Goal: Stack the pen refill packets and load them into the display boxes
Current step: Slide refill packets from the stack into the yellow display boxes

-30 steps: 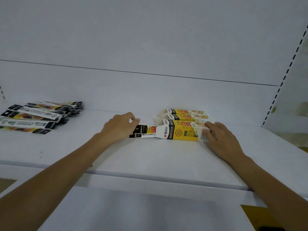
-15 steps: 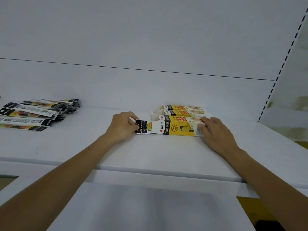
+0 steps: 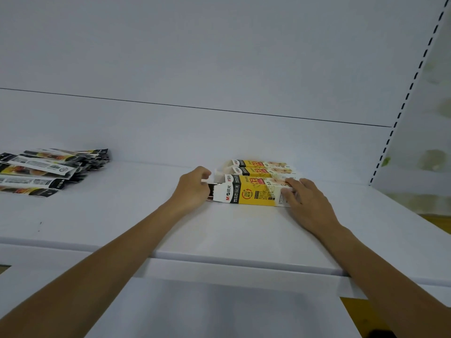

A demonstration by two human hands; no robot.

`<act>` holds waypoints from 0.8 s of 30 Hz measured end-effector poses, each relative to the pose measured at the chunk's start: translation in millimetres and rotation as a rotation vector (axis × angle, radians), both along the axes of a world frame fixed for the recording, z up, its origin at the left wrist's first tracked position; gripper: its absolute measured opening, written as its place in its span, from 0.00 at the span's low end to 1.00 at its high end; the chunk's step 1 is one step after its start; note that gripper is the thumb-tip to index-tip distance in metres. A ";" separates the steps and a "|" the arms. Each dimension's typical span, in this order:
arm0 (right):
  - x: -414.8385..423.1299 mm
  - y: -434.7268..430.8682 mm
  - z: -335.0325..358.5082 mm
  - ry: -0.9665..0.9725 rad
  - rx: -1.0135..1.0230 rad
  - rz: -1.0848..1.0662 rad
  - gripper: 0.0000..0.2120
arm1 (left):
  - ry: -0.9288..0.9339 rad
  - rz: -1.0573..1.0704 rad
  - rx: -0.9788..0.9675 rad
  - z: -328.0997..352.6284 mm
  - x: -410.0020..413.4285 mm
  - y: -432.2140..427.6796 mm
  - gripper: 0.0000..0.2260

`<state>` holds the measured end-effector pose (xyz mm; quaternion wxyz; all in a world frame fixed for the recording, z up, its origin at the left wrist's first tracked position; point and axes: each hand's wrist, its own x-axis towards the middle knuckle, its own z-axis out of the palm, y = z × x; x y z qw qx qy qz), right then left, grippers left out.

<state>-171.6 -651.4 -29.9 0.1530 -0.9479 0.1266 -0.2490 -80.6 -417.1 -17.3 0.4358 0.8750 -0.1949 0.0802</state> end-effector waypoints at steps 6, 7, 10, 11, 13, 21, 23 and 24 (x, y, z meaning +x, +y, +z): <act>-0.2 -0.4 -0.7 -0.005 0.014 0.005 0.20 | -0.093 0.129 0.084 -7.5 -2.9 12.1 0.13; -0.2 -0.9 -1.0 -0.003 0.018 0.003 0.20 | -0.103 0.131 0.122 -7.9 -3.6 12.5 0.13; -0.2 -1.3 -1.3 -0.007 0.020 0.007 0.20 | -0.108 0.070 0.290 -10.4 -4.0 11.6 0.15; -0.1 -1.1 -1.2 -0.010 0.018 0.009 0.20 | -0.109 0.053 0.299 -11.6 -3.5 11.2 0.16; -0.3 -0.6 -0.9 -0.013 0.016 0.008 0.20 | -0.133 0.087 0.255 -11.1 -3.5 11.3 0.14; -1.6 0.5 -1.1 0.000 0.017 0.003 0.20 | -0.161 0.196 0.145 -10.4 0.9 11.9 0.06; -1.0 0.2 -1.7 0.003 0.012 0.005 0.20 | -0.166 0.178 0.136 -11.7 2.1 10.9 0.06; -0.5 0.1 -1.8 0.003 0.010 0.007 0.20 | -0.162 0.150 0.146 -12.1 1.9 10.5 0.08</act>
